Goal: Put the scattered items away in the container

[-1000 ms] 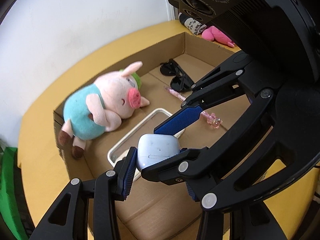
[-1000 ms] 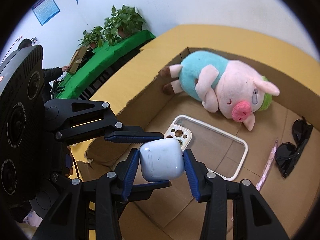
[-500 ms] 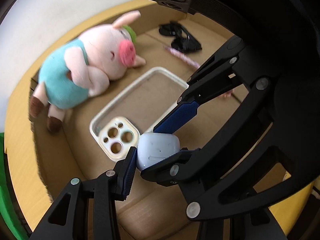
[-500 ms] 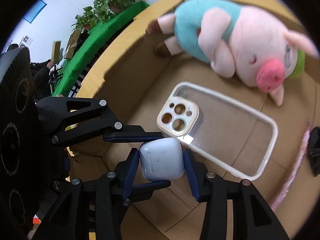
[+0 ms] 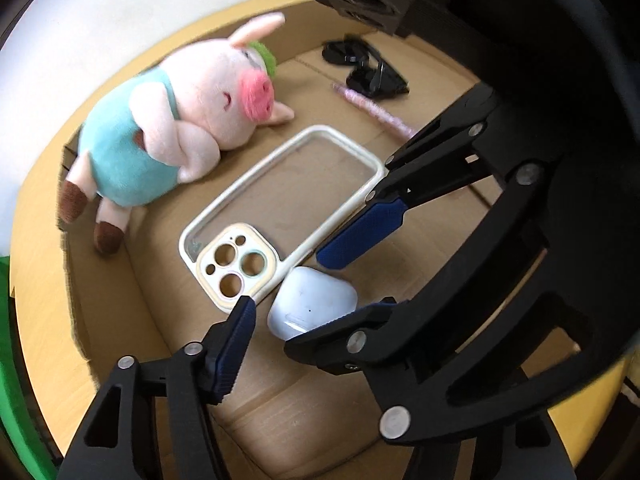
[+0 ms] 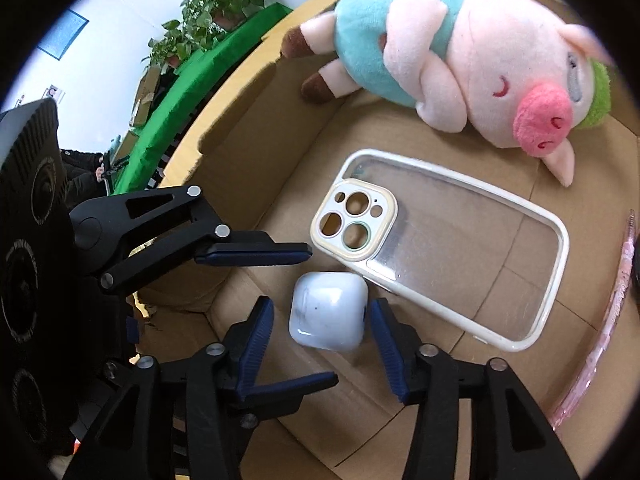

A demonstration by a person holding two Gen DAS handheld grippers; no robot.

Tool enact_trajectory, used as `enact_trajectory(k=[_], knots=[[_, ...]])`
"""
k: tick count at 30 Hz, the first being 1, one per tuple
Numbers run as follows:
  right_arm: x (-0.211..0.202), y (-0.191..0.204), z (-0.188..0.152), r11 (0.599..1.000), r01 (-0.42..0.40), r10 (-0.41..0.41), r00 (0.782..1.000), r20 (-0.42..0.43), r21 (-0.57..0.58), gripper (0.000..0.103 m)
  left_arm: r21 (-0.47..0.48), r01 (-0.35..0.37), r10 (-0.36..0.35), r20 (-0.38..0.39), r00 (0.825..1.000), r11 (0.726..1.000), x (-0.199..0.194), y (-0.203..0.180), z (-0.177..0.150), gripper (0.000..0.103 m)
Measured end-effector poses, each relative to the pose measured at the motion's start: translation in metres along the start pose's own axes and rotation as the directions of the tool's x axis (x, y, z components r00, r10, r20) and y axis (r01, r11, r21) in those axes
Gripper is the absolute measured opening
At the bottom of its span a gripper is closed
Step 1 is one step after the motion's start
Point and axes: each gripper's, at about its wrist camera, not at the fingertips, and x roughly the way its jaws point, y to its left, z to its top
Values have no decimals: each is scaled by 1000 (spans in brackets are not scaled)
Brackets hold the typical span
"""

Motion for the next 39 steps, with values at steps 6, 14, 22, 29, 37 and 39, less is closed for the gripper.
enact_trajectory(k=[6,14,22,29,37,39], knots=[[-35,22,-15,994,91,-85,992,95,-64,66,-79,-29,36,98,995,996,-35,8,-14,84],[-116,53,-81,941,338,-293,858,421,-35,72,-255,-42,121,304,945,966,-86,0,-43,97],[-136,21,-161,820,505,-563,630,535,270,79,-462,-4,210,395,894,887,-72,-21,-69,103],[-114,-8,-192,752,549,-657,580,481,365,79,-494,-89,308,385,870,865,-39,-48,-72,103],[-108,-3,-206,743,565,-655,500,567,359,84,-497,-149,409,469,783,855,-29,-62,-79,103],[-107,-1,-211,745,568,-646,481,593,350,85,-486,-128,384,475,791,865,-28,-60,-79,103]])
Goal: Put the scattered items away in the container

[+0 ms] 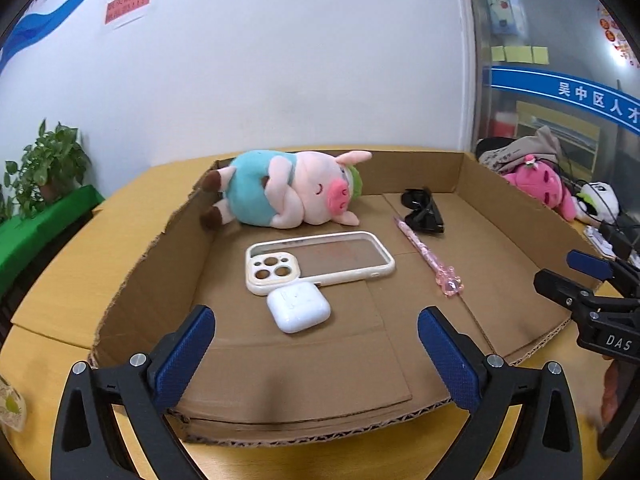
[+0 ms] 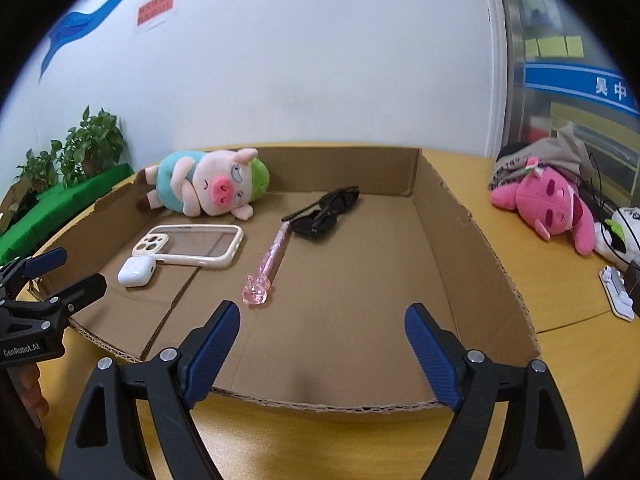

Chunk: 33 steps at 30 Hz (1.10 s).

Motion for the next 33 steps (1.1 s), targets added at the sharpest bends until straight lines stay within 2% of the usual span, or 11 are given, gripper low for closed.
enact_trajectory(k=[5,33], knots=[[-1,0,0,1000,-2,2,1000,4,-2,85,-21,30,-31,-19,999,999,3,1,-1,103],[1,0,1,1000,-12,12,1000,-2,-1,91,-25,30,-31,-20,999,999,2,-1,-3,103]])
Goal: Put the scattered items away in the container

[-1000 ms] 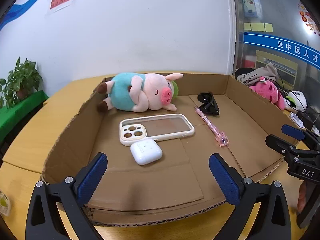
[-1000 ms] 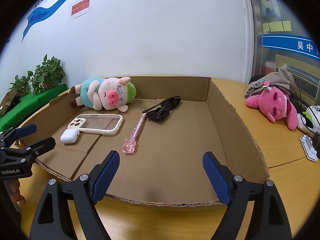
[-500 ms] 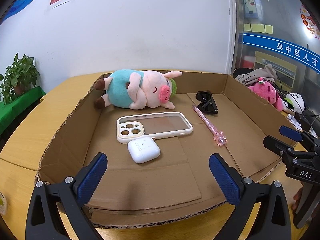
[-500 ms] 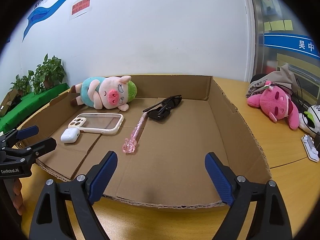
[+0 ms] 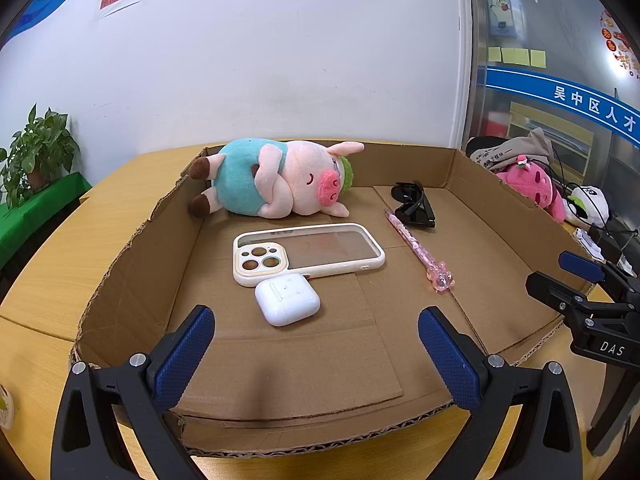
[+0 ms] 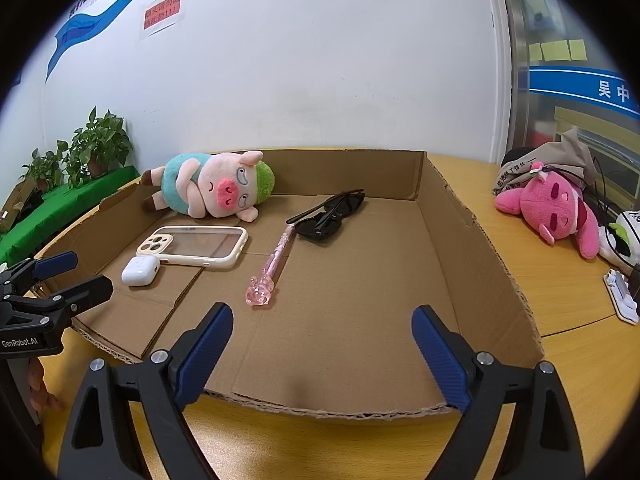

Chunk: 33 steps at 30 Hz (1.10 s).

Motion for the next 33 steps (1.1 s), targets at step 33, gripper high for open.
enact_trajectory(k=[33], knots=[[7,0,2,1000,-16,16,1000,-9,-5,102,0,0,0,1,1000,1000,0,0,-1,103]])
